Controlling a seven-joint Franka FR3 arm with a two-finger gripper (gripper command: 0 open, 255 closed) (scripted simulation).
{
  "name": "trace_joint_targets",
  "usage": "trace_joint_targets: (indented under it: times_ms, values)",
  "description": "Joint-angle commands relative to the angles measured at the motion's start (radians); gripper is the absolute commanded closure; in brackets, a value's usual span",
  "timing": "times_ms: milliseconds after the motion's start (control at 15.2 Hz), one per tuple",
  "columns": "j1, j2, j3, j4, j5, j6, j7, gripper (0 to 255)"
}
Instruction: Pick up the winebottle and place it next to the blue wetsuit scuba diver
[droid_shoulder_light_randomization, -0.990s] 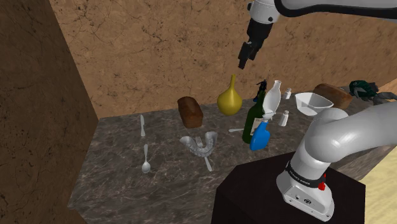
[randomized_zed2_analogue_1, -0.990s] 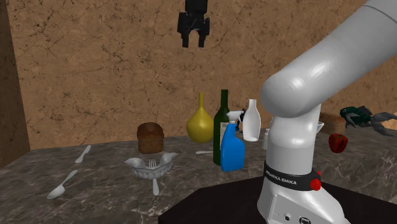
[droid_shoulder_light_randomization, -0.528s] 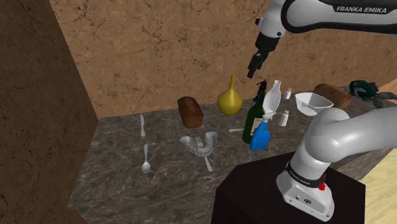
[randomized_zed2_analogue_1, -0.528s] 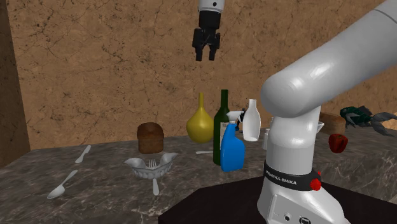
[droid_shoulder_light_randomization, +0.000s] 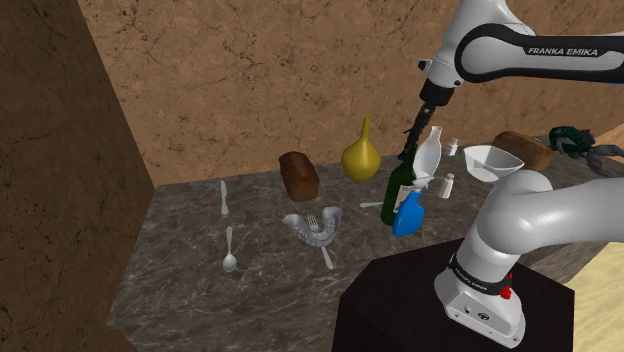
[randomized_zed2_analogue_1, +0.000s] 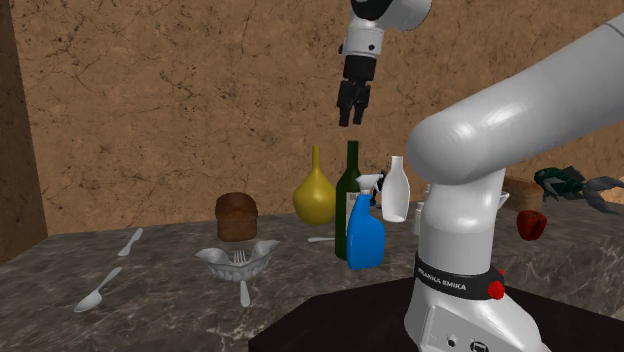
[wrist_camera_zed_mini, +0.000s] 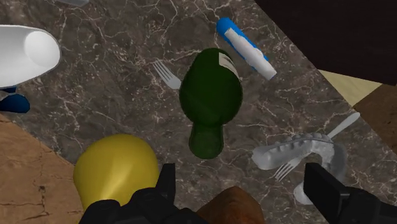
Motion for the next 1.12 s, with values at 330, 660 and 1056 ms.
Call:
trace_joint_targets:
  times_ms: [330,660,1056]
  values:
    - [-0.027,0.007,-0.104,-0.099,-0.061,0.1,-0.083,0]
    - [-0.03,0.024,-0.12,-0.138,-0.075,0.156,-0.081,0]
    - [-0.03,0.024,-0.12,-0.138,-0.075,0.155,-0.081,0]
